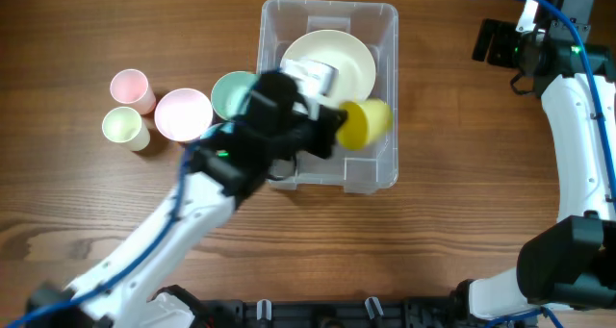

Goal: Pack container
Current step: 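Lower the yellow cup into the container's front-right corner, release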

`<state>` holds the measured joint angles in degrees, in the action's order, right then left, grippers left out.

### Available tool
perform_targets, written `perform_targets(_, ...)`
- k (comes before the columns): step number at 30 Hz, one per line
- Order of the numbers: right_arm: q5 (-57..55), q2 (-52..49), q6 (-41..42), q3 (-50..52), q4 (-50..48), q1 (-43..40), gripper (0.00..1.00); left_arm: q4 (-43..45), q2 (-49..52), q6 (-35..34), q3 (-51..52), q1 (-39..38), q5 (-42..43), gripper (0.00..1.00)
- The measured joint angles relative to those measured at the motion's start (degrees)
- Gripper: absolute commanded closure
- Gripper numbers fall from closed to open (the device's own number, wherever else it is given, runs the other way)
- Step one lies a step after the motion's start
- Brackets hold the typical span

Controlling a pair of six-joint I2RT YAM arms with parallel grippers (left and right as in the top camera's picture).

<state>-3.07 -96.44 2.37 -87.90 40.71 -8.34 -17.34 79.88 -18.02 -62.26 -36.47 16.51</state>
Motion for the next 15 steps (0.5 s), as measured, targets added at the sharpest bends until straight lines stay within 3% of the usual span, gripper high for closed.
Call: perform_targets(15, 0.0, 0.0, 0.0, 0.0, -0.02, -0.02, 0.0, -3.74, 7.34, 9.94, 0.0, -6.6, -14.4, 0.96)
